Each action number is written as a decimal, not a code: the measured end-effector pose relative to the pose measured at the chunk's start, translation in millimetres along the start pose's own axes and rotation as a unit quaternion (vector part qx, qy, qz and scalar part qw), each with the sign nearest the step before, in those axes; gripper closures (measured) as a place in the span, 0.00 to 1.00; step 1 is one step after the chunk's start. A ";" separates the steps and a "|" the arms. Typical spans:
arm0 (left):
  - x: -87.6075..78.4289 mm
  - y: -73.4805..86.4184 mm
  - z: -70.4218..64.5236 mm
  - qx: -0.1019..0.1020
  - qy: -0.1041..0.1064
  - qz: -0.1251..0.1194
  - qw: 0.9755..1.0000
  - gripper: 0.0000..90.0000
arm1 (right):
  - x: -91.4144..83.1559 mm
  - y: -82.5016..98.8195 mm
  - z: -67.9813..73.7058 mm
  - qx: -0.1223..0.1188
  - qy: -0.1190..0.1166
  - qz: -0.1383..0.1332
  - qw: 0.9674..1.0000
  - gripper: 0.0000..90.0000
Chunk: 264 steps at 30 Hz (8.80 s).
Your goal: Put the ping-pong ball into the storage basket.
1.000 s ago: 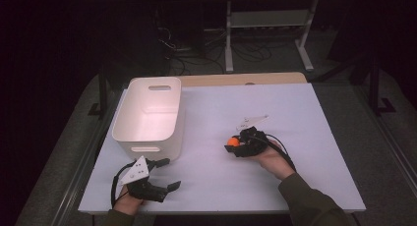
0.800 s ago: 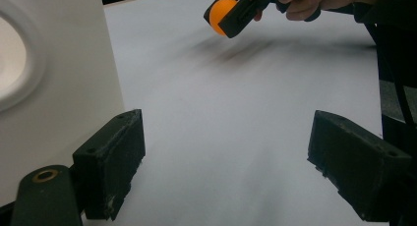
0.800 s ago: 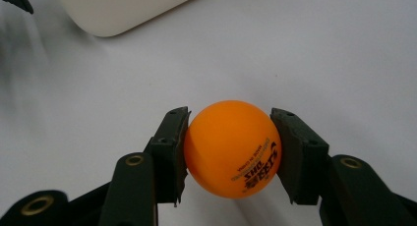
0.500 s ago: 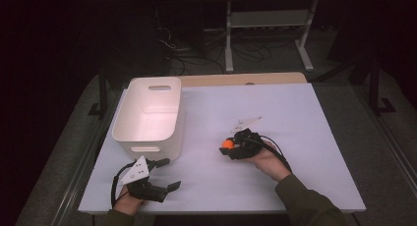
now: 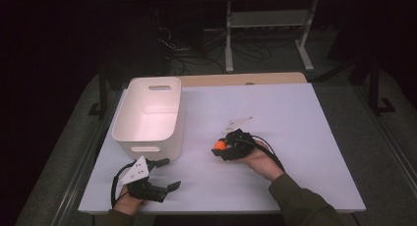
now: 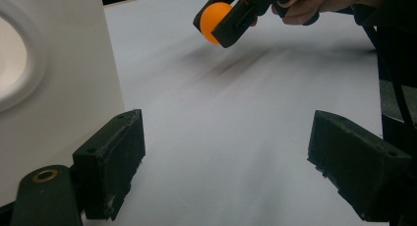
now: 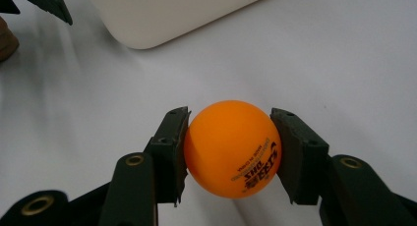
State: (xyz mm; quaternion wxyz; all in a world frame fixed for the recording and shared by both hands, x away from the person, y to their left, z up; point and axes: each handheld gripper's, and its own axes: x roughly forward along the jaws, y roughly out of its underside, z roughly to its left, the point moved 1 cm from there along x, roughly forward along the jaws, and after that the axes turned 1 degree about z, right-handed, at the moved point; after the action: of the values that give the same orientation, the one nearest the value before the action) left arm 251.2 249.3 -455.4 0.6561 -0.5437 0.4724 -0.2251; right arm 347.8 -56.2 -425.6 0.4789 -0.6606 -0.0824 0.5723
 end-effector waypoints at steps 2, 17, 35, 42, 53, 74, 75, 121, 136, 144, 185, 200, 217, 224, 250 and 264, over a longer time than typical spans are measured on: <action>-0.2 0.0 0.0 0.000 0.000 -0.001 1.000 0.16 | 1.4 -2.1 1.4 -0.001 -0.002 -0.001 1.000 0.55; -0.2 0.0 0.5 -0.001 0.001 0.000 1.000 0.16 | 8.1 -11.3 9.0 -0.007 -0.017 -0.001 1.000 0.55; 0.1 0.0 0.7 -0.002 0.001 0.000 1.000 0.16 | 9.2 -23.3 13.3 -0.015 -0.023 0.001 1.000 0.55; -0.2 0.0 0.6 -0.001 0.001 -0.001 1.000 0.16 | 9.2 -29.8 15.5 -0.019 -0.027 0.001 0.999 0.55; -0.2 0.0 0.5 0.000 0.001 0.000 1.000 0.16 | 5.4 -41.9 17.1 -0.025 -0.029 -0.002 0.999 0.55; -0.1 0.0 0.3 0.001 0.001 0.000 1.000 0.16 | -4.7 -69.5 20.9 -0.036 -0.035 -0.011 0.999 0.55; -0.1 0.0 0.3 0.001 0.001 0.000 1.000 0.16 | -5.6 -71.1 21.0 -0.036 -0.035 -0.011 0.999 0.55; -0.2 0.0 0.5 0.001 0.000 -0.001 1.000 0.16 | -21.6 -142.8 31.8 -0.062 -0.043 -0.045 0.996 0.55; -0.3 0.0 0.3 0.002 0.000 -0.001 1.000 0.16 | -10.0 -167.1 39.2 -0.070 -0.054 -0.049 0.995 0.55; -0.2 0.0 0.0 0.001 0.000 -0.001 1.000 0.16 | 1.0 -176.5 40.5 -0.072 -0.057 -0.046 0.995 0.55; 0.0 -0.1 -0.1 0.003 0.000 -0.001 1.000 0.16 | 64.9 -192.0 68.1 -0.097 -0.084 0.015 0.992 0.44; -0.1 -0.1 0.0 0.003 -0.001 0.000 1.000 0.16 | 29.1 -187.6 52.8 -0.086 -0.067 -0.012 0.994 0.38; -0.3 0.0 -0.2 0.004 -0.003 0.000 1.000 0.16 | -19.6 -151.8 24.3 -0.052 -0.048 -0.046 0.996 0.34; -0.1 -0.1 -0.2 0.002 -0.003 0.000 1.000 0.16 | -30.7 -135.4 16.4 -0.047 -0.036 -0.048 0.997 0.30; 0.1 0.0 -0.1 0.000 -0.003 0.001 1.000 0.16 | -34.7 -68.8 -4.2 -0.021 0.005 -0.065 0.998 0.14; 0.0 -0.1 -0.2 0.000 -0.003 0.001 1.000 0.16 | -31.1 -30.9 -5.2 -0.009 0.030 -0.051 0.998 0.01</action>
State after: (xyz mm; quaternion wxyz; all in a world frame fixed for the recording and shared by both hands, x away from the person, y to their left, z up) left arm 251.1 249.2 -455.4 0.6579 -0.5436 0.4713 -0.2227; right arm 355.4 -63.1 -382.7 0.5042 -0.6766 -0.1065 0.5260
